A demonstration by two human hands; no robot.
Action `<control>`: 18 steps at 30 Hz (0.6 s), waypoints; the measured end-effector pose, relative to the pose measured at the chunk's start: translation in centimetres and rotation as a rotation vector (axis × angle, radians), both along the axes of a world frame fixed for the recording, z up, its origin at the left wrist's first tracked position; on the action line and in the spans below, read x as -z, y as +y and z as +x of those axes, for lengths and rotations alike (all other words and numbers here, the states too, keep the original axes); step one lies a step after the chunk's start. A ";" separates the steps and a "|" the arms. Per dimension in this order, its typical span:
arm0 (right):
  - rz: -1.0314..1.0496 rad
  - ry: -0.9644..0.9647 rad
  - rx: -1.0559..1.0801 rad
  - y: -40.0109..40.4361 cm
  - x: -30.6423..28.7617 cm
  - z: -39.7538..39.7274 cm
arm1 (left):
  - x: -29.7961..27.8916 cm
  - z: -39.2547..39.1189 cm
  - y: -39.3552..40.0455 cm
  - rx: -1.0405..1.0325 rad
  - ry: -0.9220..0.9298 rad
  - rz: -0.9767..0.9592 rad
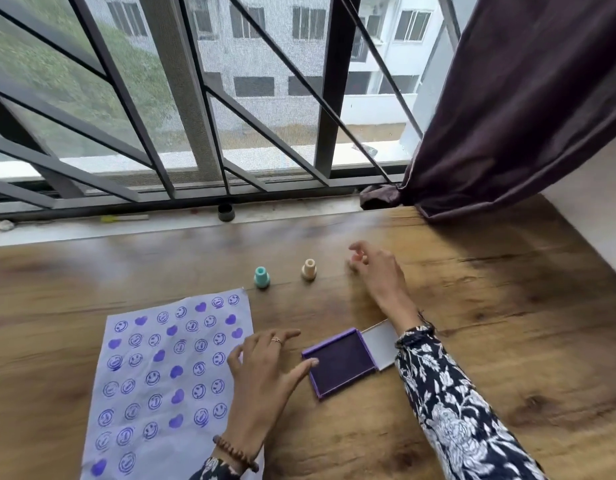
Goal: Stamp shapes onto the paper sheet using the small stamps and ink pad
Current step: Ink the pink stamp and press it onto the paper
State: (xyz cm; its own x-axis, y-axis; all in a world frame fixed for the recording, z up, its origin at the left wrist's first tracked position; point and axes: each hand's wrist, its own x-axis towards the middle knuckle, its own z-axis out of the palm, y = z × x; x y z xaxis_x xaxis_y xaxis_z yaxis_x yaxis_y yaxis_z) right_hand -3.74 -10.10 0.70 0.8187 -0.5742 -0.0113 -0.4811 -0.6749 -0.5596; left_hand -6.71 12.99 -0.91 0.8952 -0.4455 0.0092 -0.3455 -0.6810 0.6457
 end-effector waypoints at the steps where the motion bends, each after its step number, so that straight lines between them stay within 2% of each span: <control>1: 0.026 -0.028 0.022 0.2 0.0 -0.2 | -0.5 0.2 -0.2 -0.012 0.035 -0.085; 2: 0.121 -0.091 0.053 0.6 -0.2 -0.6 | -1.1 0.5 -0.5 -0.023 0.111 -0.194; 5: 0.749 -0.312 0.076 3.4 -1.7 -3.4 | -3.1 1.2 -1.3 -0.035 0.381 -0.487; 7: 0.979 -0.375 -0.009 5.5 -2.5 -5.8 | -4.0 1.4 -1.9 -0.033 0.468 -0.578; 10: 1.138 -0.403 -0.059 7.8 -3.1 -8.5 | -5.0 1.3 -2.0 0.018 0.509 -0.637; 15: 1.189 -0.401 0.016 9.6 -3.6 -10.5 | -6.3 0.1 -1.1 0.091 0.448 -0.646; 18: 1.329 -0.447 0.067 10.5 -3.9 -10.9 | -6.4 -0.1 -0.5 0.067 0.428 -0.659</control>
